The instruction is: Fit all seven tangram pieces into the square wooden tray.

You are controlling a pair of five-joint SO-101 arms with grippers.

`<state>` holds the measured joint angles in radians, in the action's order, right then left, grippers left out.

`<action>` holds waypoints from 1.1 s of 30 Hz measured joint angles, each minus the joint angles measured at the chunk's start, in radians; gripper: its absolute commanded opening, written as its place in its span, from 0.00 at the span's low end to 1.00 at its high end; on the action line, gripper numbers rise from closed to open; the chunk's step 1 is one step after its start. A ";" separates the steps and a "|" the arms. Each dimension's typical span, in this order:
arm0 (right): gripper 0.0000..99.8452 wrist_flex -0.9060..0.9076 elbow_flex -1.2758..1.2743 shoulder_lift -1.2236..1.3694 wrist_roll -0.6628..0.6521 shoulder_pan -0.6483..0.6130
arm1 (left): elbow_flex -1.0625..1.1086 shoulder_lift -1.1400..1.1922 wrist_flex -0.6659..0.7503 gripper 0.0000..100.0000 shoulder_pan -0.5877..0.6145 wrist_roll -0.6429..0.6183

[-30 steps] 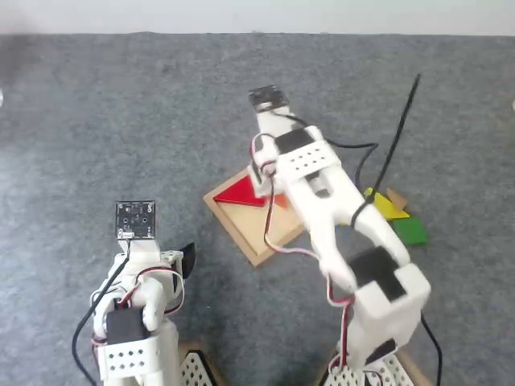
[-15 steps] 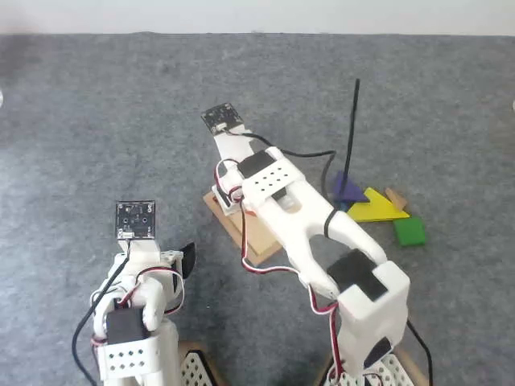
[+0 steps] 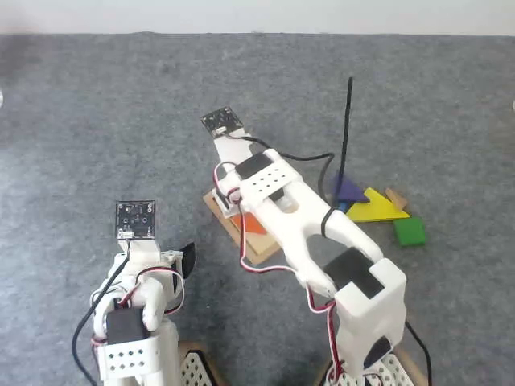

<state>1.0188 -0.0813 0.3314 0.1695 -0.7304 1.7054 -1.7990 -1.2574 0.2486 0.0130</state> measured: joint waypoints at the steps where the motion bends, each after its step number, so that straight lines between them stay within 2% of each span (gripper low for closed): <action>1: 0.19 0.014 0.000 0.000 0.005 -0.012 | 0.000 0.000 0.000 0.27 0.000 0.000; 7: 0.19 -0.003 -0.095 -0.035 0.009 -0.110 | 0.000 0.000 0.000 0.27 0.000 0.000; 33: 0.19 -0.157 -0.130 -0.038 -0.068 -0.109 | 0.000 0.000 0.000 0.27 0.000 0.000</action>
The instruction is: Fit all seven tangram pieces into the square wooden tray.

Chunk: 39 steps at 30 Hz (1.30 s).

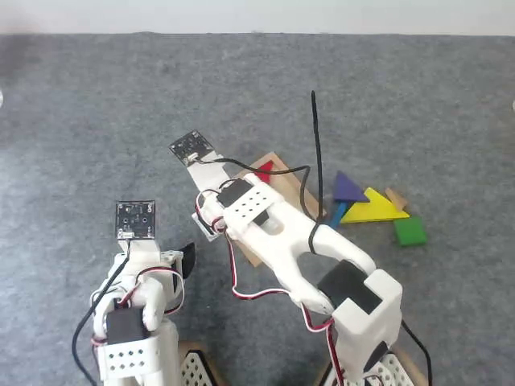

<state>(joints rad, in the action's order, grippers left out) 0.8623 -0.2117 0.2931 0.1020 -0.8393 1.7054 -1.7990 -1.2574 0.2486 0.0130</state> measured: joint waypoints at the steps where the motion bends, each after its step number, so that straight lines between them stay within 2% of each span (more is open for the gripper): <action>1: 0.19 0.000 0.000 0.000 -0.002 0.000 | 0.000 0.000 0.000 0.27 0.000 0.000; 9: 0.19 0.034 0.002 0.003 -0.005 -0.002 | 0.000 0.000 0.000 0.27 0.000 0.000; 17: 0.19 0.127 0.012 0.002 -0.005 0.063 | 0.000 0.000 0.000 0.27 0.000 0.000; 28: 0.19 0.276 -0.011 0.005 -0.005 0.253 | 0.000 0.000 0.000 0.27 0.000 0.000; 32: 0.19 0.279 -0.011 0.006 -0.005 0.324 | 0.000 0.000 0.000 0.27 0.000 0.000; 39: 0.19 0.278 -0.011 0.006 0.005 0.351 | 0.000 0.000 0.000 0.27 0.000 0.000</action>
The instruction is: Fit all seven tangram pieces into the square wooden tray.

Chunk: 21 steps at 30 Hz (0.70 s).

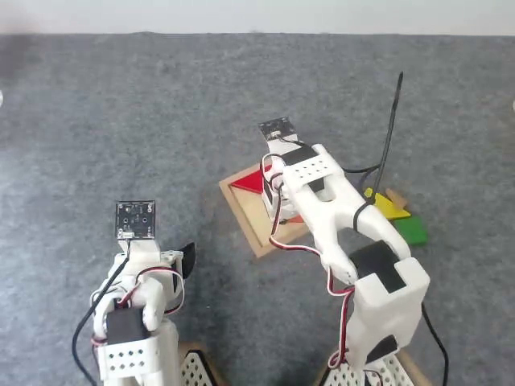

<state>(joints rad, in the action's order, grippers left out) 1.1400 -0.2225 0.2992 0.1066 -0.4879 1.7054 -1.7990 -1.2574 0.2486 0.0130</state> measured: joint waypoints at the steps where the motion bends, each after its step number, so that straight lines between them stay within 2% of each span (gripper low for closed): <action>1: 0.19 -0.006 -0.002 0.000 0.000 0.000 | 0.000 0.000 0.000 0.27 0.000 0.000; 9: 0.19 -0.109 -0.003 0.000 -0.046 0.000 | 0.000 0.000 0.000 0.27 0.000 0.000; 17: 0.18 -0.135 -0.003 0.002 -0.379 -0.009 | 0.000 0.000 0.000 0.27 0.000 0.000; 19: 0.13 -0.141 -0.003 0.002 -0.436 -0.009 | 0.000 0.000 0.000 0.27 0.000 0.000; 21: 0.02 -0.143 -0.003 0.002 -0.482 -0.009 | 0.000 0.000 0.000 0.27 0.000 0.000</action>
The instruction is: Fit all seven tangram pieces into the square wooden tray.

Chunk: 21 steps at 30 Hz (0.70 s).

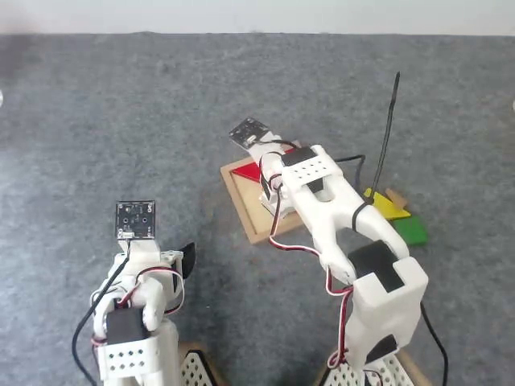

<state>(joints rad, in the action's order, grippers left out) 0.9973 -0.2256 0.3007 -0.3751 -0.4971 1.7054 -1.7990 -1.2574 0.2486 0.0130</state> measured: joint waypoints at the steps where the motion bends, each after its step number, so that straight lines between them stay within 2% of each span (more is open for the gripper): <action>1: 0.00 0.000 0.000 0.000 -0.018 0.002 | 0.000 0.000 0.000 0.27 0.000 0.000; 5: 0.01 0.002 0.000 0.000 -0.058 0.005 | 0.000 0.000 0.000 0.27 0.000 0.000; 12: 0.01 0.072 -0.002 -0.060 -0.018 0.000 | 0.000 0.000 0.000 0.27 0.000 0.000; 17: 0.01 0.180 0.044 -0.141 0.183 -0.005 | 0.000 0.000 0.000 0.27 0.000 0.000; 21: 0.01 0.224 0.058 -0.149 0.462 0.034 | 0.000 0.000 0.000 0.27 0.000 0.000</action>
<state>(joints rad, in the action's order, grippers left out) 1.2213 -0.1672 0.1519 0.0867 -0.4634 1.7054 -1.7990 -1.2574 0.2486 0.0130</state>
